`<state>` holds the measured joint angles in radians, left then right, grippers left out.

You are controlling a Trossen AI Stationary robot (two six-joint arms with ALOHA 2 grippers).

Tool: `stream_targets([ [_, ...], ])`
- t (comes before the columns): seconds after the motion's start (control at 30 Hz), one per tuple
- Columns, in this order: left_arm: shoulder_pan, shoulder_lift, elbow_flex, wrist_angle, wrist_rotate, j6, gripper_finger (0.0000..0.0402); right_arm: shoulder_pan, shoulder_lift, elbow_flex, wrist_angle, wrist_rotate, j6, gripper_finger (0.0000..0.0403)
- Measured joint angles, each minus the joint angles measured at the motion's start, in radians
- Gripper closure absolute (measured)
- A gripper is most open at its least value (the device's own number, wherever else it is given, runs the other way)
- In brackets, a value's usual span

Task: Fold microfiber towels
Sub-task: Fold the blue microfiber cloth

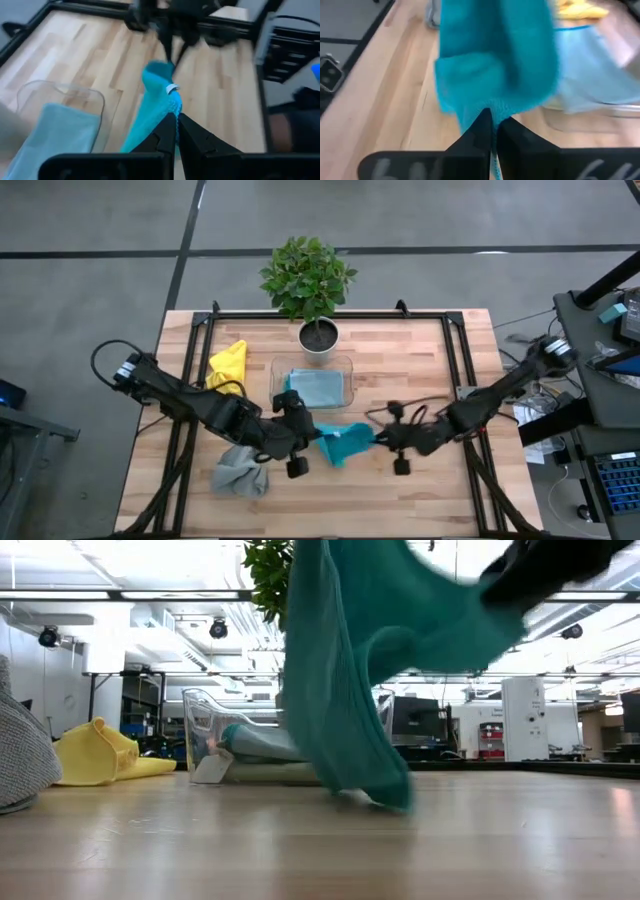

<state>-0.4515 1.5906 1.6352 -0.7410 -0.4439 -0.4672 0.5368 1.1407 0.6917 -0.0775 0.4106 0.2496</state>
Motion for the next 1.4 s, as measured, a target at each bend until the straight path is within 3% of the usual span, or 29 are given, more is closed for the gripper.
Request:
stream_targets([
  [0.17, 0.0, -0.058, 0.0, 0.001, 0.078, 0.104, 0.0402, -0.001, -0.229, 0.119, -0.309, -0.008, 0.073, 0.0394],
  [0.23, 0.0, -0.083, 0.0, 0.002, 0.129, 0.188, 0.0401, -0.001, -0.282, 0.18, -0.405, -0.077, 0.064, 0.0394],
  [0.3, 0.0, -0.095, -0.002, 0.016, 0.166, 0.275, 0.0401, 0.0, -0.315, 0.236, -0.477, -0.096, 0.014, 0.0394],
  [0.4, 0.0, -0.102, -0.003, 0.016, 0.179, 0.387, 0.0401, 0.0, -0.34, 0.314, -0.605, -0.022, 0.017, 0.0394],
  [0.57, 0.031, -0.102, -0.006, 0.014, 0.177, 0.476, 0.0401, 0.0, -0.327, 0.398, -0.793, 0.009, -0.051, 0.0394],
  [0.8, 0.116, -0.098, -0.024, -0.041, 0.172, 0.513, 0.0401, 0.0, -0.288, 0.452, -0.898, 0.193, -0.081, 0.0394],
  [0.93, 0.123, -0.098, -0.026, -0.046, 0.164, 0.574, 0.0401, 0.0, -0.271, 0.469, -0.901, 0.198, -0.089, 0.0394],
  [1.17, 0.062, -0.087, -0.05, -0.035, 0.15, 0.491, 0.0401, 0.021, -0.248, 0.454, -0.941, 0.057, 0.031, 0.0394],
  [1.4, -0.059, -0.034, -0.152, 0.081, 0.155, 0.347, 0.0401, 0.114, -0.181, 0.356, -0.839, -0.113, 0.188, 0.0394],
])
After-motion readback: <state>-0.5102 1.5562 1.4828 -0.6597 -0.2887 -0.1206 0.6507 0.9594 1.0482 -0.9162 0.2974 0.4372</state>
